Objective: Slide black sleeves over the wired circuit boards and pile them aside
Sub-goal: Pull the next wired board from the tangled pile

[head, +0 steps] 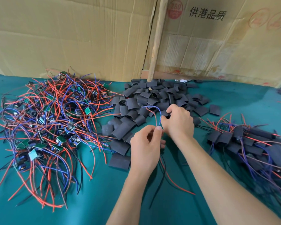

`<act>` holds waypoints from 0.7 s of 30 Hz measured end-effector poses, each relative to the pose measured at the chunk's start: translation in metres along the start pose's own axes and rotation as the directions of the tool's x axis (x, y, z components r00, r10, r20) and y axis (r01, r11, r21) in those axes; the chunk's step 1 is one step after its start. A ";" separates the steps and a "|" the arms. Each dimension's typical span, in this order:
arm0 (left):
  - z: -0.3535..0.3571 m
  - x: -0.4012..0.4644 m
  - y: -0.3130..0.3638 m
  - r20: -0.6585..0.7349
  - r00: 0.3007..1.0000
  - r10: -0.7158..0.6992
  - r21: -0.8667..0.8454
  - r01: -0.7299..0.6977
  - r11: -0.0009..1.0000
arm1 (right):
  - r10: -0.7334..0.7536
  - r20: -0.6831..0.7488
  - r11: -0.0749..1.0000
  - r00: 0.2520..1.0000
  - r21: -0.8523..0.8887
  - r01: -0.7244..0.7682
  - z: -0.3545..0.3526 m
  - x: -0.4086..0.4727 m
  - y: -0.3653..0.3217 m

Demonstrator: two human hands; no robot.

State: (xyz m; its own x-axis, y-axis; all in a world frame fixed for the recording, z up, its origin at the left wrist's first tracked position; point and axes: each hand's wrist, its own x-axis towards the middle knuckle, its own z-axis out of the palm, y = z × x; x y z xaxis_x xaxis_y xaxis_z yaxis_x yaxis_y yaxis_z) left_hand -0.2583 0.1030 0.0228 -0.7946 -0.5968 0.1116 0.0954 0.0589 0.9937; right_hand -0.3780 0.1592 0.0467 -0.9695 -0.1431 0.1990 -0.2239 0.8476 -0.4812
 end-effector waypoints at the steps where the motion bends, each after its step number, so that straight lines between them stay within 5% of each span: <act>1: 0.000 0.000 0.000 -0.003 1.000 0.009 0.007 -0.009 1.000 | 0.008 -0.002 0.999 1.000 0.043 -0.008 -0.003 -0.001 0.002; 7: -0.002 -0.001 -0.001 -0.005 0.992 0.129 0.203 -0.126 0.971 | 0.067 0.050 0.878 0.997 0.471 -0.083 -0.024 -0.032 0.021; 10: -0.005 -0.002 0.000 0.014 0.988 0.157 0.246 -0.155 0.957 | 0.074 0.255 0.547 0.964 0.798 -0.253 -0.033 -0.051 0.029; 13: -0.005 -0.003 0.001 0.026 0.984 0.178 0.305 -0.177 0.936 | -0.029 0.381 0.289 0.924 0.888 -0.357 -0.043 -0.055 0.036; 21: -0.004 -0.006 0.004 0.022 0.961 0.275 0.375 -0.263 0.889 | -0.222 0.395 0.352 0.891 0.885 -0.305 -0.047 -0.060 0.040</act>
State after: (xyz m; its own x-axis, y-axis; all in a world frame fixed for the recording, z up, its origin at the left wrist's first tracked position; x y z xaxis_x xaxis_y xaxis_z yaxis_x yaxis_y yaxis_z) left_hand -0.2502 0.1035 0.0260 -0.7508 -0.5394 0.3812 0.0692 0.5096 0.8576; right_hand -0.3245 0.2257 0.0551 -0.8537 -0.5180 -0.0532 0.1285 -0.1105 -0.9855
